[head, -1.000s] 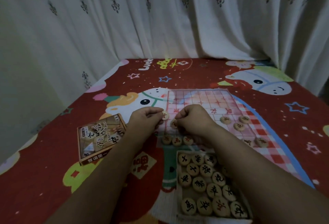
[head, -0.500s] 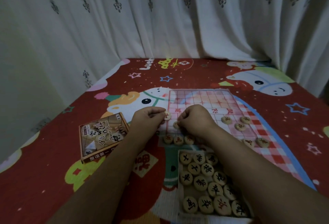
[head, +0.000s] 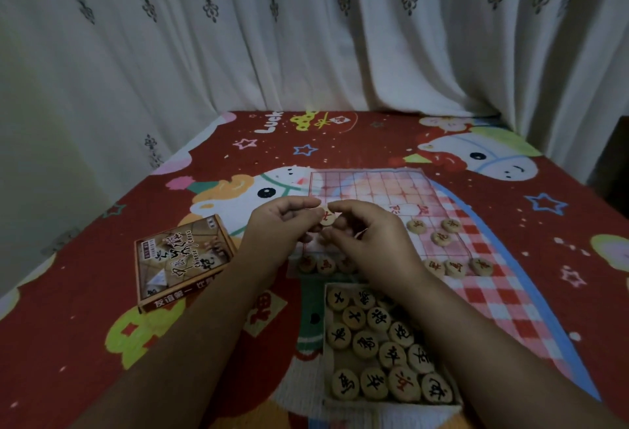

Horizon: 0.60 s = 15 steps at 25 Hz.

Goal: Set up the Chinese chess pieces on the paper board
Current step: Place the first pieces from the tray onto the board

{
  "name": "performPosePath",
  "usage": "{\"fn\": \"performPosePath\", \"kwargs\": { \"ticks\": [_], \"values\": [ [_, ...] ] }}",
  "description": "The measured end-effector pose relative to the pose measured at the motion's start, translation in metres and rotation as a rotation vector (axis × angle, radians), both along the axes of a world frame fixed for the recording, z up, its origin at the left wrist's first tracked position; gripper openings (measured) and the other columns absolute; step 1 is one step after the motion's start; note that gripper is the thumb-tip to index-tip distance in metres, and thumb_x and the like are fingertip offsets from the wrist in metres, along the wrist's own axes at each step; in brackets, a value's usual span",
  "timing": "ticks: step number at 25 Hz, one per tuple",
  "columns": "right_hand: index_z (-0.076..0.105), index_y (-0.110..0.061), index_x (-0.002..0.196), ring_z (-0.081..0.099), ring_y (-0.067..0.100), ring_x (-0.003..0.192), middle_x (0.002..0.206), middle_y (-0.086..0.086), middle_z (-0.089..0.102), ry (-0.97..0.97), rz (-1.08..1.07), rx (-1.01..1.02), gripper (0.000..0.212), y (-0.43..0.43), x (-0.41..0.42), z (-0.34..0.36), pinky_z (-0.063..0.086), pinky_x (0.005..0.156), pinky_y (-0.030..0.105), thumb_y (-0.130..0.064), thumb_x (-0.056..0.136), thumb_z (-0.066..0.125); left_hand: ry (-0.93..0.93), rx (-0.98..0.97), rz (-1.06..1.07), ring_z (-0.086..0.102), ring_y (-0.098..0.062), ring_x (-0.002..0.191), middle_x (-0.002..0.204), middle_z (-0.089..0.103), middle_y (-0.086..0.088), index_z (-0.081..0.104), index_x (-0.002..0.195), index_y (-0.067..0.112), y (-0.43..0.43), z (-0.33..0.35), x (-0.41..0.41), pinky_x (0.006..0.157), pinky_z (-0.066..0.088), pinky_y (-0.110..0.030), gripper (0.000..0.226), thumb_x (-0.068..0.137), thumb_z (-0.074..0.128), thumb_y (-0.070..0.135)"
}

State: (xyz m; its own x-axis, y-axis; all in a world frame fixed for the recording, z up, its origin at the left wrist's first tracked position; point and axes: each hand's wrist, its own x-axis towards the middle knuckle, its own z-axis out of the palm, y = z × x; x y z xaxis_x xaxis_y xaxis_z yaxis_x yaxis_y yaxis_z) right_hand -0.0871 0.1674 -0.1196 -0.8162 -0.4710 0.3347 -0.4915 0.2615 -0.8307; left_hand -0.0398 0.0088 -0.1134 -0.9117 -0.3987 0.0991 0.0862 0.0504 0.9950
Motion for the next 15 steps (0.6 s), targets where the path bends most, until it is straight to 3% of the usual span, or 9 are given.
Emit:
{"fn": "performPosePath", "kwargs": {
  "ticks": [3,6,9,12,15],
  "values": [
    [0.068,-0.03,0.107,0.062,0.01,0.079,0.091,-0.008,0.066,0.064,0.028,0.008,0.02,0.007,0.001,0.004,0.056,0.069,0.025,-0.026,0.088,0.073,0.012,0.007,-0.069,0.066,-0.013,0.065,0.082,0.075,-0.01,0.071,0.101,0.004,0.006,0.001,0.001,0.06,0.054,-0.023,0.016,0.086,0.069,0.007],
    [0.07,-0.028,0.11,0.062,0.002,0.081,0.096,-0.012,0.067,0.097,-0.007,0.01,0.022,0.023,-0.004,0.01,0.053,0.068,0.017,-0.027,0.088,0.073,0.045,-0.013,-0.109,0.068,-0.017,0.073,0.089,0.074,-0.014,0.071,0.102,0.005,0.008,0.002,0.002,0.064,0.054,-0.024,0.016,0.088,0.066,0.011],
    [0.068,-0.026,0.114,0.06,-0.011,0.074,0.093,-0.015,0.067,-0.004,-0.137,-0.083,0.029,0.056,-0.016,0.014,0.046,0.065,0.007,-0.019,0.087,0.075,0.032,-0.117,-0.021,0.067,-0.012,0.073,0.089,0.075,-0.01,0.072,0.101,0.01,0.003,0.0,0.003,0.062,0.053,-0.024,0.015,0.088,0.066,0.016],
    [0.069,-0.027,0.107,0.059,-0.008,0.068,0.086,-0.012,0.067,-0.045,-0.23,-0.061,0.024,0.091,-0.026,0.012,0.046,0.063,0.011,-0.019,0.085,0.077,0.016,-0.22,0.032,0.066,-0.007,0.067,0.088,0.074,-0.013,0.072,0.101,0.009,-0.002,-0.005,0.003,0.057,0.05,-0.016,0.014,0.088,0.067,0.01],
    [0.072,-0.029,0.107,0.06,-0.002,0.07,0.089,-0.008,0.068,-0.061,-0.224,0.044,0.021,0.107,-0.025,0.007,0.045,0.061,0.011,-0.023,0.086,0.076,0.031,-0.3,0.055,0.067,-0.013,0.072,0.088,0.074,-0.012,0.073,0.099,0.012,-0.004,-0.008,0.002,0.064,0.055,-0.02,0.012,0.088,0.067,0.01]
  ]
}}
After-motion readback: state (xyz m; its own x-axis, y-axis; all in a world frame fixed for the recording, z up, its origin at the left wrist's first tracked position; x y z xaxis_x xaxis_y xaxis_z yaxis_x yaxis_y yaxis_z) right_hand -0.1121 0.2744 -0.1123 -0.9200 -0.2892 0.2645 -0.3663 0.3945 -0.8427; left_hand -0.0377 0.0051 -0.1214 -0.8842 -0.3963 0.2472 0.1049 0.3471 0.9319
